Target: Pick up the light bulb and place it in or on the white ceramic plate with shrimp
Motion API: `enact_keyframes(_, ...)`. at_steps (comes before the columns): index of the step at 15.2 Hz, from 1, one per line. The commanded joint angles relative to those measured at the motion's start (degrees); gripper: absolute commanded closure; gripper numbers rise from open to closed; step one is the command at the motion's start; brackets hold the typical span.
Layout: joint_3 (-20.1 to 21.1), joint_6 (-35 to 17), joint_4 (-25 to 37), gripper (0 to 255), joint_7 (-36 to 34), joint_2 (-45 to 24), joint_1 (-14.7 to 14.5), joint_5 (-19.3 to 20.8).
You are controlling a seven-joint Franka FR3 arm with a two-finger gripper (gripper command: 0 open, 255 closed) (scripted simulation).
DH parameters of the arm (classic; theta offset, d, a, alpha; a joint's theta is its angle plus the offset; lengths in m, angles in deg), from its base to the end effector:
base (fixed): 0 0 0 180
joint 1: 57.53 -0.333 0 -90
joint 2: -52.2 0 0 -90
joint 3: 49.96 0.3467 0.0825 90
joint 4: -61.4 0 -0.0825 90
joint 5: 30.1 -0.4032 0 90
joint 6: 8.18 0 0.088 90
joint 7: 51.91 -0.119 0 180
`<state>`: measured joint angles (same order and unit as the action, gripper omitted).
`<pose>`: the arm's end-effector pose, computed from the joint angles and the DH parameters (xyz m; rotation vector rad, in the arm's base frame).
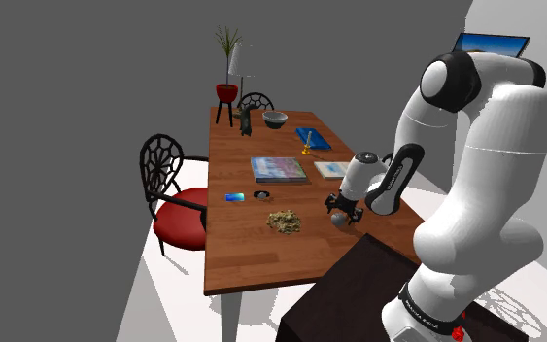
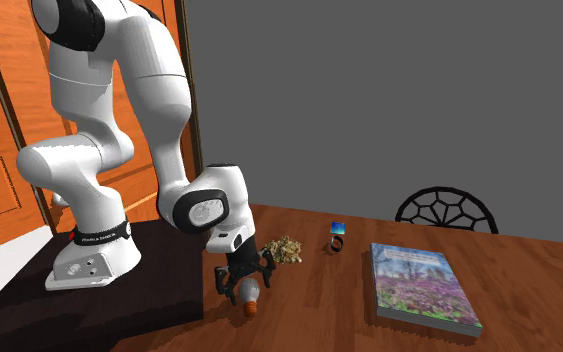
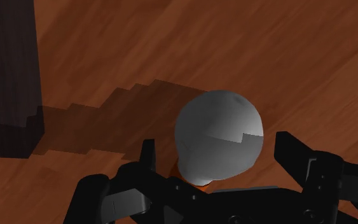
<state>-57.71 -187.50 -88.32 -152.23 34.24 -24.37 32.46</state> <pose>0.3620 -0.2184 0.1504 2.3821 -1.9327 0.3248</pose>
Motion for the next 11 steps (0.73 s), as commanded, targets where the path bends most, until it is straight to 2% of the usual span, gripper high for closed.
enact_keyframes(1,0.0,0.0,0.0,0,0.0,0.0,0.0,0.0)
enact_keyframes(2,0.0,0.0,0.0,0,0.0,0.0,0.0,0.0)
enact_keyframes(3,0.0,0.0,0.0,255,0.0,0.0,0.0,0.0)
enact_keyframes(11,0.0,0.0,0.0,255,0.0,0.0,0.0,0.0)
